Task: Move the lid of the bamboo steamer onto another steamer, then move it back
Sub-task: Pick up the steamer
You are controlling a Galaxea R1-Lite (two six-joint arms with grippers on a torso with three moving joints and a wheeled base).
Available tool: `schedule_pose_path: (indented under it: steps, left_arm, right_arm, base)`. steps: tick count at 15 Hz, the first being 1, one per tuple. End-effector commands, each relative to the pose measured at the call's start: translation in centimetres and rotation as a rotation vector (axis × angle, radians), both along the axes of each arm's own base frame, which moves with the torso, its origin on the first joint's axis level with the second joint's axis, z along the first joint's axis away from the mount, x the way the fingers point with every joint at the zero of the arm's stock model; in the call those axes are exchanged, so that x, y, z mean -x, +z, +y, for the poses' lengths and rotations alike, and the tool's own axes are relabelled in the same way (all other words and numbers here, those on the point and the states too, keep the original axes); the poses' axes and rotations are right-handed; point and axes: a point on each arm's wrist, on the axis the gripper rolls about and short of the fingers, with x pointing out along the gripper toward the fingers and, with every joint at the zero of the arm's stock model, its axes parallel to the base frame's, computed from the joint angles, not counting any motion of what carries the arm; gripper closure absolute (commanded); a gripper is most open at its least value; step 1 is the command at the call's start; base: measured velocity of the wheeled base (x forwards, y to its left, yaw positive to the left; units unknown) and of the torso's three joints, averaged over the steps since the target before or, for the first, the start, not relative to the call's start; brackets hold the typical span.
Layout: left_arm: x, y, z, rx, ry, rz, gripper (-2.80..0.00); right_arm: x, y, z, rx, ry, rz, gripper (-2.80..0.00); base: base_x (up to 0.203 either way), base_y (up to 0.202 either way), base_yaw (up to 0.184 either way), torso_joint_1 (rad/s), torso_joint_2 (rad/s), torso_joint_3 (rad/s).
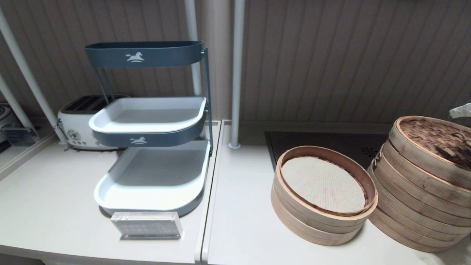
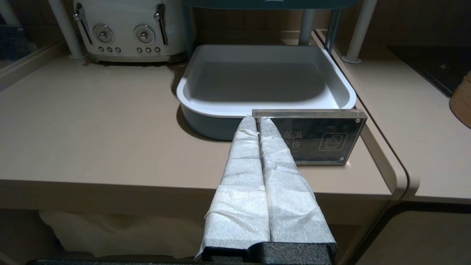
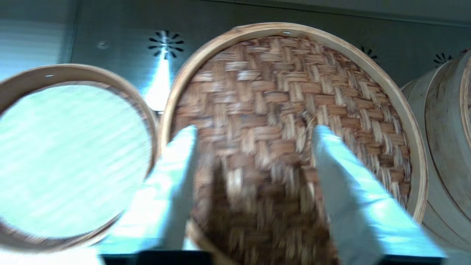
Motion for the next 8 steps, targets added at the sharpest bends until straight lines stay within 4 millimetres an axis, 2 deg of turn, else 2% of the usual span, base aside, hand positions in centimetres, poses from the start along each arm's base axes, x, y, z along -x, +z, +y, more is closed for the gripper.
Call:
schedule_pose_path:
  steps: [1,5,8]
  left_arm:
    - [-0.2,-0.8,0.0,0.000,0.000,0.025,0.00]
    - [-0.2,-0.8,0.0,0.000,0.000,0.025,0.00]
    - [-0.2,-0.8,0.0,0.000,0.000,0.025,0.00]
  right_arm:
    - [2.0,1.1,1.3,0.014,0.024,-0.043,0.00]
    - [2.7,0.9,3.9,-0.046,0.102,-0.052,0.00]
    - [2.8,0.6,4.4,-0.079,0.107,-0.047,0.00]
  base:
    - [0.000,0.000,0.000,0.000,0.00,0.000]
    - [0.000,0.000,0.000,0.000,0.00,0.000]
    - [0.000,0.000,0.000,0.000,0.00,0.000]
